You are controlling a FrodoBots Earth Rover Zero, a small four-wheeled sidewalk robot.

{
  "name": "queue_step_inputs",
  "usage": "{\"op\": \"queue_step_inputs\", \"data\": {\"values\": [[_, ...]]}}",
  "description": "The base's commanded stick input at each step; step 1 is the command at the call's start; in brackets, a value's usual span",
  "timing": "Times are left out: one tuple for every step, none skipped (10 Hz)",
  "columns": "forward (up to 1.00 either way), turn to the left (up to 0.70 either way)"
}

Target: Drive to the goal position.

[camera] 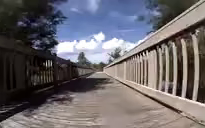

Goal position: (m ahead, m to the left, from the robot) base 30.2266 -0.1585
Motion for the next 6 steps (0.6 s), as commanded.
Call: {"op": "queue_step_inputs", "data": {"values": [[0.85,0.0],[0.85,0.0],[0.85,0.0],[0.85,0.0],[0.85,0.0],[0.85,0.0]]}}
